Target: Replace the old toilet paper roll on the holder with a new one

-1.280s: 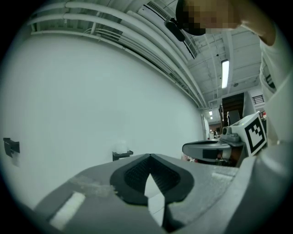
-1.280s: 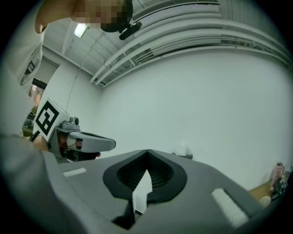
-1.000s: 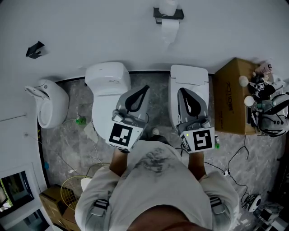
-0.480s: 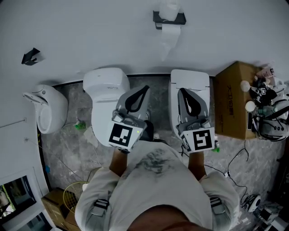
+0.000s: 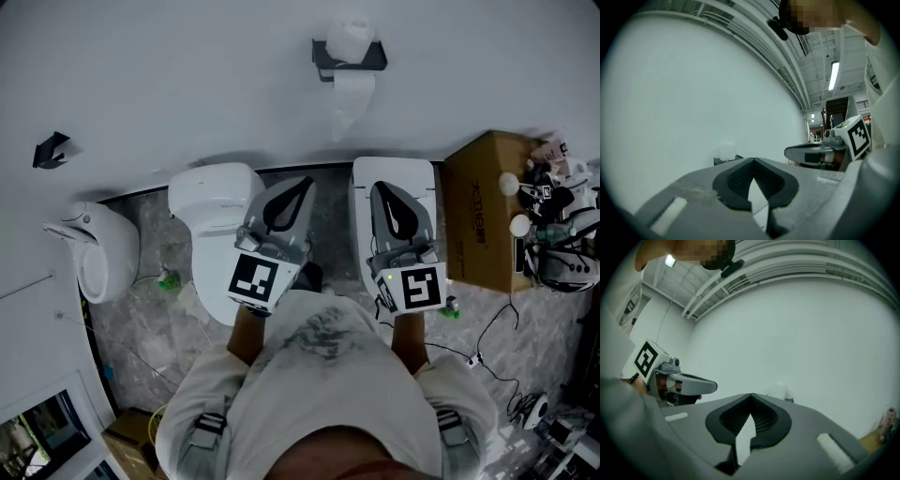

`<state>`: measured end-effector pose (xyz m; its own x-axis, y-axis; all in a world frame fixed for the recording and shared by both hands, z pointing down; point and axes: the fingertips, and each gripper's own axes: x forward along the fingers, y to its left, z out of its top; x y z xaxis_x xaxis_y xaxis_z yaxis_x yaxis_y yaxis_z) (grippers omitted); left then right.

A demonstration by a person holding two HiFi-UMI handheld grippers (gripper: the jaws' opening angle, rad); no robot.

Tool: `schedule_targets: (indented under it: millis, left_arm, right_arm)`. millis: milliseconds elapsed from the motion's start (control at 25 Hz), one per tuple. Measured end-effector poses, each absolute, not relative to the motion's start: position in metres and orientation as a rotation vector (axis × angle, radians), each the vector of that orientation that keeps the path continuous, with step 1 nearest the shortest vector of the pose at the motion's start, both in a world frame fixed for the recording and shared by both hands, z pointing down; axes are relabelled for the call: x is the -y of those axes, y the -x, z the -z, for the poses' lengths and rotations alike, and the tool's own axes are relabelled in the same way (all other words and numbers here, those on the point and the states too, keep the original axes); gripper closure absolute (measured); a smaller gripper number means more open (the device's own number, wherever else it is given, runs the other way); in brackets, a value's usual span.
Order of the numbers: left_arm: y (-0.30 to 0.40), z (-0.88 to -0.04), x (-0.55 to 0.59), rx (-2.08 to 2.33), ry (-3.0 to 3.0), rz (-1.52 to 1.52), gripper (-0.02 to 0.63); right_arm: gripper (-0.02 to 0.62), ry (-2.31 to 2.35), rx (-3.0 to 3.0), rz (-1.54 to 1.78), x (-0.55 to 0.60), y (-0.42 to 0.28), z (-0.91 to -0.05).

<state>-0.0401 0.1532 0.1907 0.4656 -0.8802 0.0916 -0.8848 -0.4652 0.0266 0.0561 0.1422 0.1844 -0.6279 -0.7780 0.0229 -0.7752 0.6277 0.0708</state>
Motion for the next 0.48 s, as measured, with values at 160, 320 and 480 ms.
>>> schedule_targets:
  millis: [160,320,480]
  left_arm:
    - [0.051,-0.196,-0.128,1.544,-2.637,-0.095,0.607]
    - [0.063,-0.204,-0.105,1.509,-2.633,-0.109,0.607]
    - [0.071,-0.206,-0.086,1.471,-2.648,-0.101,0.607]
  right_arm:
    - [0.597,-1.359,2.751,0.064,-0.117,-0.047,-0.191]
    - [0.597,-1.384,2.715,0.048,-0.096,-0.037,-0.196]
    - [0.597,-1.414,2.682,0.043,-0.081,-0.028,-0.199]
